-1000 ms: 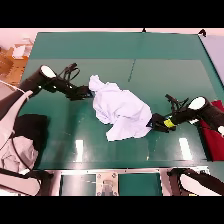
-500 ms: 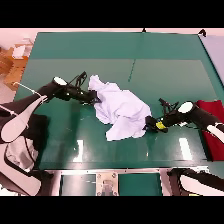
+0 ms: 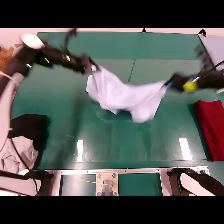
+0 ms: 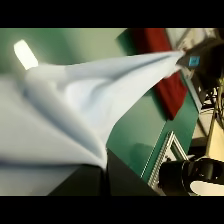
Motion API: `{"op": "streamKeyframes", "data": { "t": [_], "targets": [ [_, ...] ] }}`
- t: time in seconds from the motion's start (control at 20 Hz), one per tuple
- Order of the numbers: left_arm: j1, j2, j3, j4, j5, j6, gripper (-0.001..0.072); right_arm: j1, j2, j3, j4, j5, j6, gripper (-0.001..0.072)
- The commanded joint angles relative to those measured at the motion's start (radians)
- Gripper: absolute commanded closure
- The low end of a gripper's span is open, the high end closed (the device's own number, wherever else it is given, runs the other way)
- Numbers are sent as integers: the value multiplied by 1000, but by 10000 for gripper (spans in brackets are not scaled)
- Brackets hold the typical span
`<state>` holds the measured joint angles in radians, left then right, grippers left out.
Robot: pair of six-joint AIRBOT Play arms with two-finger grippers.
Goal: Fold the shirts.
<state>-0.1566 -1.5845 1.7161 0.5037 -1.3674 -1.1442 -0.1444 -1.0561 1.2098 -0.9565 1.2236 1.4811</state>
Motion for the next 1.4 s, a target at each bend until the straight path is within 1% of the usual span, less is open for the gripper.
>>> {"op": "streamKeyframes", "data": {
  "t": [0.0, 0.1, 0.2, 0.35, 0.4, 0.5, 0.65, 0.75, 0.8, 0.9, 1.0, 1.05, 1.1, 1.2, 1.3, 1.35],
  "targets": [
    [7, 152, 270, -3, -66, -37, 687, -54, 156, 360, 6, 56, 18, 697],
    [7, 248, 380, 5, -54, -36, 687, -73, 223, 517, -8, 49, 29, 697],
    [7, 359, 388, 61, -29, -28, 686, -90, 281, 620, -49, 40, 29, 697],
    [7, 459, 388, 248, -62, -34, 686, -91, 352, 642, -147, 21, 30, 697],
    [7, 467, 388, 282, -78, -43, 686, -91, 360, 636, -164, 29, 30, 697],
    [7, 465, 365, 303, -109, -76, 686, -91, 361, 598, -166, 58, 30, 697],
    [7, 462, 186, 313, -109, -66, 685, -90, 361, 411, -161, 71, 30, 697],
    [6, 443, 13, 320, -104, -11, 685, -89, 354, 188, -153, 44, 29, 697],
    [6, 428, -84, 320, -81, 26, 685, -89, 349, 63, -151, 2, 28, 697],
    [6, 380, -291, 319, 48, 67, 685, -89, 327, -222, -137, -151, 25, 697],
    [5, 306, -472, 303, 220, 72, 673, -89, 268, -473, -97, -311, 24, 699],
    [5, 254, -531, 291, 284, 72, 377, -89, 222, -567, -74, -379, 5, 699],
    [5, 197, -560, 278, 313, 66, 101, -89, 171, -628, -56, -426, -14, 699],
    [7, 111, -552, 295, 302, 42, 105, -90, 57, -667, -53, -450, -45, 699],
    [33, 94, -521, 335, 253, 35, 105, -90, -24, -647, -53, -436, -74, 699],
    [66, 98, -488, 372, 200, 12, 105, -90, -47, -631, -53, -430, -78, 699]
  ]
}}
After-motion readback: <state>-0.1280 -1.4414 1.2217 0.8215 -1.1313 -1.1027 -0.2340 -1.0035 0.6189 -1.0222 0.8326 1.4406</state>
